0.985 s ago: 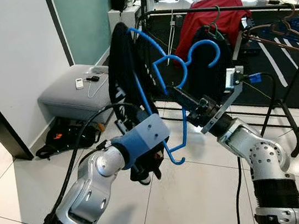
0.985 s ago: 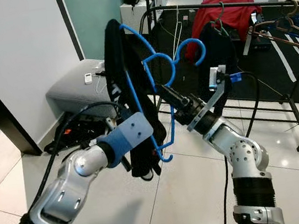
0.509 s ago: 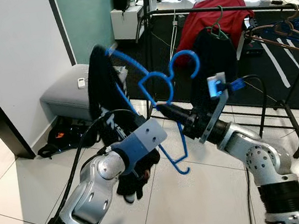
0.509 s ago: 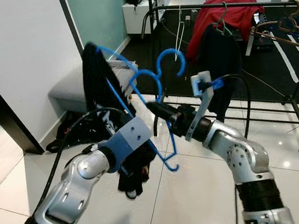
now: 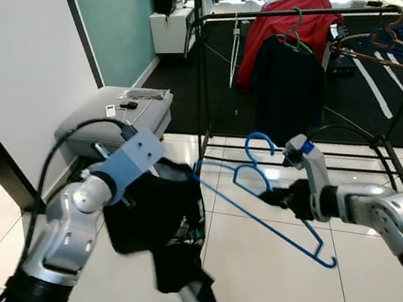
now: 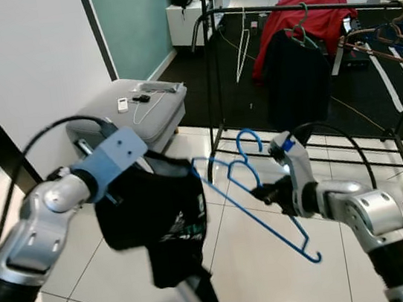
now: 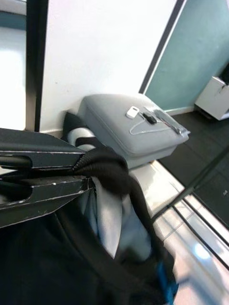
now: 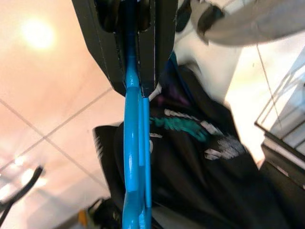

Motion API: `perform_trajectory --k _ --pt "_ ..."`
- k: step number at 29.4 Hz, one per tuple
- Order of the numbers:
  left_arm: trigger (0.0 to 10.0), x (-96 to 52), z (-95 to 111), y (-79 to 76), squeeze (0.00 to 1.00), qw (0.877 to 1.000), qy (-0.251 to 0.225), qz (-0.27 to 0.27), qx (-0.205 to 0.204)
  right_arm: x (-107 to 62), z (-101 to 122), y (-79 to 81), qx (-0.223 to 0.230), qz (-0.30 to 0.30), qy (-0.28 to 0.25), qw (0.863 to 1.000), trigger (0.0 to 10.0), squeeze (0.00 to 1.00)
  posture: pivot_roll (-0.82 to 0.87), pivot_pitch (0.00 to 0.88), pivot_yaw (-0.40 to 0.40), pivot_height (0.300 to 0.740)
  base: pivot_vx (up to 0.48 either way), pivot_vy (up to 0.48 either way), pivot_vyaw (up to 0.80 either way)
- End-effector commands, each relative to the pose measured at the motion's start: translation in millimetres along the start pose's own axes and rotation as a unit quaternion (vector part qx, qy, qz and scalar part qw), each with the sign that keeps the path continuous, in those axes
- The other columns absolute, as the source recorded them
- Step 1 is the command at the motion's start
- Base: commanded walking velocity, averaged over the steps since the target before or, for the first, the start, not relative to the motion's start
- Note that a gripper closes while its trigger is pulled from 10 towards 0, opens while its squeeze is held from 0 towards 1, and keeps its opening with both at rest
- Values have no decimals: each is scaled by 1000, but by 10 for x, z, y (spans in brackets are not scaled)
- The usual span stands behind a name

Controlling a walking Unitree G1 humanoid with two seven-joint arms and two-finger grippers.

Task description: Hang hanger

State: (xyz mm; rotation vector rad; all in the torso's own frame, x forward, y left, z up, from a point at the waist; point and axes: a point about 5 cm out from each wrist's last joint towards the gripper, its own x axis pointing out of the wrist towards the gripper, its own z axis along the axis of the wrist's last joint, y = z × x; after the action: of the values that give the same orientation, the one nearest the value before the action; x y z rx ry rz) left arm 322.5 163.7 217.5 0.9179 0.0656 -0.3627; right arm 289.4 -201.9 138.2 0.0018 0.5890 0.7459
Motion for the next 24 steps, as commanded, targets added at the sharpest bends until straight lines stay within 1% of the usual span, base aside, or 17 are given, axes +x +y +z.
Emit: perform_trajectory --k 1,3,4,6,7,8,10,14,16,17,18,19,21,24 --pt "10000 -7 67 88 0 1000 -17 7 21 8 -37 155 -34 56 15 998 10000 0 11 0 -18 740 0 0 0" --pt "10000 -14 141 86 0 999 -39 -2 32 -35 -75 319 -70 120 22 990 10000 0 11 0 -18 740 0 0 0" --pt "10000 -17 162 81 0 998 -46 -7 34 -51 -81 373 -78 140 24 987 10000 0 11 0 -18 740 0 0 0" --pt "10000 -18 173 77 0 998 -50 -10 34 -63 -82 405 -81 150 27 985 10000 0 11 0 -18 740 0 0 0" --pt "10000 -31 266 60 0 996 -79 -16 39 -57 -41 423 -80 155 19 985 10000 0 10 0 -18 740 0 0 0" --pt "10000 -31 266 60 0 996 -79 -16 39 -57 -41 423 -80 155 19 985 10000 0 10 0 -18 740 0 0 0" --pt "10000 -39 317 64 0 995 -92 -17 43 -41 -23 403 -79 147 17 986 10000 0 10 0 -18 740 0 0 0" --pt "10000 -42 330 83 0 994 -95 -15 45 -33 -23 373 -83 138 19 987 10000 0 13 0 -22 740 0 0 0" --pt "10000 -49 345 107 0 994 -98 -12 45 -19 2 327 -87 120 11 989 10000 0 13 0 -22 740 0 0 0" --pt "10000 -49 345 107 0 994 -98 -12 45 -19 2 327 -87 120 11 989 10000 0 13 0 -22 740 0 0 0" --pt "10000 -53 354 115 0 994 -100 -12 45 -10 28 286 -92 102 3 991 10000 0 13 0 -23 740 0 0 0" --pt "10000 -61 378 115 0 993 -105 -12 42 11 91 209 -88 70 -15 994 10000 0 14 0 -24 740 0 0 0" --pt "10000 -62 401 109 0 993 -109 -13 39 28 132 172 -83 51 -25 995 10000 0 14 0 -25 740 0 0 0" --pt "10000 -62 421 107 0 993 -112 -12 35 44 146 149 -80 38 -25 996 10000 0 14 0 -25 740 0 0 0"
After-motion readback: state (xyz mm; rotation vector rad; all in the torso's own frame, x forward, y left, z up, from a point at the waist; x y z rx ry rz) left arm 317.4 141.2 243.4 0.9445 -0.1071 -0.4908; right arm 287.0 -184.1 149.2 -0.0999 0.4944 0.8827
